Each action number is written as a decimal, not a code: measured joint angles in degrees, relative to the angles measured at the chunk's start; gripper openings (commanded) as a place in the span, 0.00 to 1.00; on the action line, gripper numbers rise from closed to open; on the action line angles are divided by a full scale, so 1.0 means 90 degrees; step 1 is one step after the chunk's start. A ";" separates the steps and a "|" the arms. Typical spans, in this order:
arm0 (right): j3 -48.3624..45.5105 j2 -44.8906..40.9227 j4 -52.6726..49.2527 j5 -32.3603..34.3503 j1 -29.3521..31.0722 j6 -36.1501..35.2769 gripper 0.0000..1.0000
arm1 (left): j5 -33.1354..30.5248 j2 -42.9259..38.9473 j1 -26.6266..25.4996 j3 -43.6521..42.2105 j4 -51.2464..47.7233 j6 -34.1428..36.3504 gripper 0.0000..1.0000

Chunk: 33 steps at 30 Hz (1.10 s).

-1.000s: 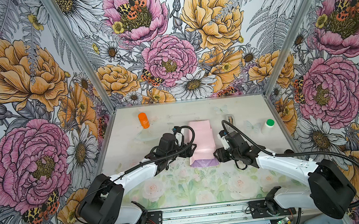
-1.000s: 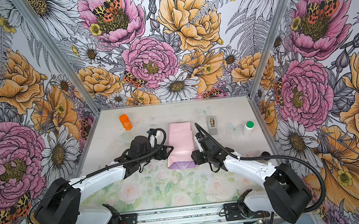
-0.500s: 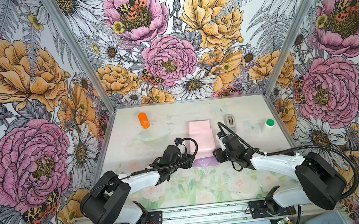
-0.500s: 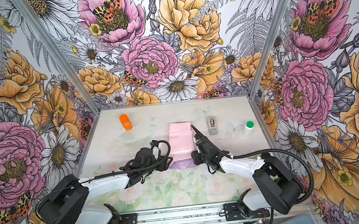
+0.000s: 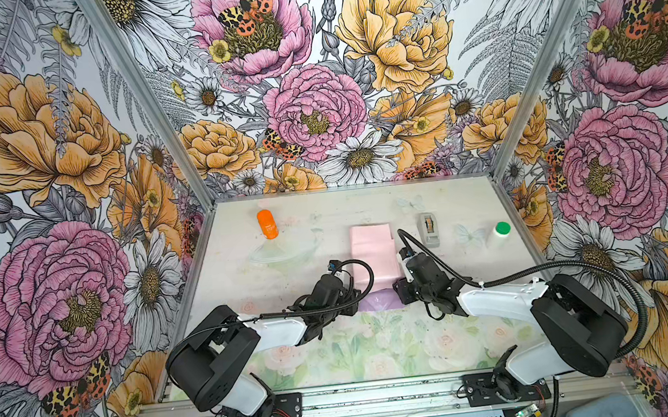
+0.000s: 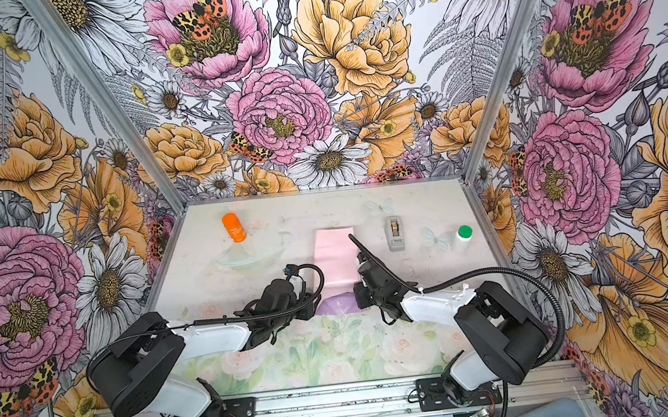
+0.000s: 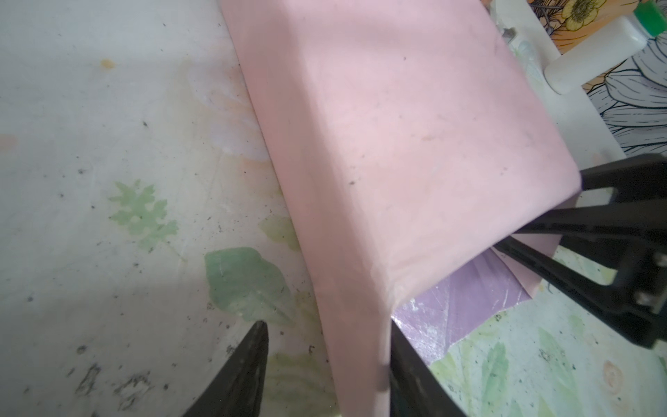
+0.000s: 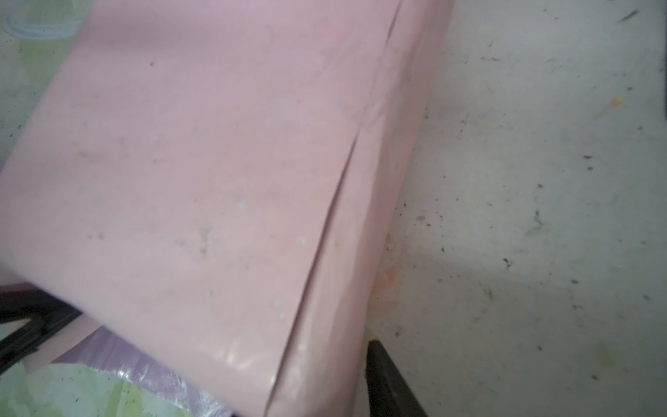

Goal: Wrap the gift box in paper

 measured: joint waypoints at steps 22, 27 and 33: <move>-0.0185 0.0189 0.0398 0.0619 0.0231 0.0585 0.11 | -0.0597 0.0483 -0.0347 0.0119 0.0223 -0.0306 0.25; -0.0199 0.0240 0.0512 0.0712 0.0301 0.0712 0.04 | -0.0627 0.0483 -0.0362 0.0119 0.0223 -0.0328 0.24; -0.0209 0.0243 0.0539 0.0782 0.0362 0.0760 0.16 | -0.0658 0.0483 -0.0364 0.0119 0.0223 -0.0328 0.23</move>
